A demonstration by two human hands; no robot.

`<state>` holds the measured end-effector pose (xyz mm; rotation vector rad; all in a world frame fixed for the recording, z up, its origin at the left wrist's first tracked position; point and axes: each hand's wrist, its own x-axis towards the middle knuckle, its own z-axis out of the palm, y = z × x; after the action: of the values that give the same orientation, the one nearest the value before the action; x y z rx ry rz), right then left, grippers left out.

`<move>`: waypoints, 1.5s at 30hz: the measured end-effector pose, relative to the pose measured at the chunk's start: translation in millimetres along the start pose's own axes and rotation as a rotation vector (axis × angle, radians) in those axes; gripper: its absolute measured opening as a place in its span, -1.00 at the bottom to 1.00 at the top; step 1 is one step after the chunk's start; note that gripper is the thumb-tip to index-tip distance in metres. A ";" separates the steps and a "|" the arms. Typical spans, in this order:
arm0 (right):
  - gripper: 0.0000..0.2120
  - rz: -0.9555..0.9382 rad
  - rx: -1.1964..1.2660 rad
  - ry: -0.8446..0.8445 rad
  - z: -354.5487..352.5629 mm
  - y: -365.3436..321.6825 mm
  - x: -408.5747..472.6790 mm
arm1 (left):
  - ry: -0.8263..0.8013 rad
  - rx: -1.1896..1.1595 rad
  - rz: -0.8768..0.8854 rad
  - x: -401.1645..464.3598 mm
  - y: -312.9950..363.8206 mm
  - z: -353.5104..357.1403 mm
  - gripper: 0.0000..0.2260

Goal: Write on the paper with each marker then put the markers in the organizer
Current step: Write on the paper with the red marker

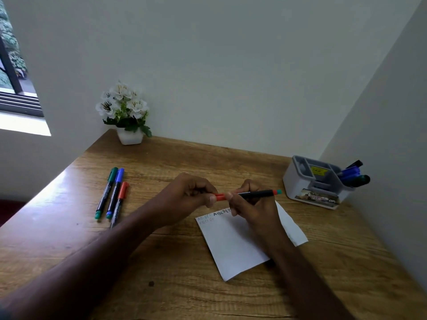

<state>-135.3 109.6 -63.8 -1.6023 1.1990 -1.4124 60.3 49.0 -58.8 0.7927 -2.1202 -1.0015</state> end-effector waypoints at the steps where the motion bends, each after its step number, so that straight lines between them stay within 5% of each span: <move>1: -0.84 -0.002 0.019 -0.001 -0.2 -0.9 -0.2 | 0.010 -0.020 0.004 -0.8 0.8 0.8 -0.91; 8: -0.91 -0.044 0.026 0.078 3.6 -4.1 2.9 | 0.088 -0.198 0.026 3.3 12.4 18.1 -0.90; 13: -0.83 -0.004 -0.014 0.250 -13.5 -6.1 6.2 | 0.111 -0.082 -0.032 16.0 14.7 30.4 -0.88; 23: -0.98 -0.016 -0.845 0.549 -160.6 -47.3 17.8 | 0.008 0.124 -0.039 82.7 21.9 55.3 -0.85; 39: -0.93 0.305 -1.020 0.059 -193.3 -43.7 78.3 | -0.090 0.252 0.049 140.0 38.4 82.5 -0.88; 45: -0.81 0.265 -0.966 0.163 -191.9 -50.8 65.6 | -0.072 0.219 0.032 134.7 38.8 74.4 -0.89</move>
<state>-314.1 81.7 41.0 -1.8147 2.3160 -0.8125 -86.8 1.0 -23.7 0.8343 -2.3256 -0.8012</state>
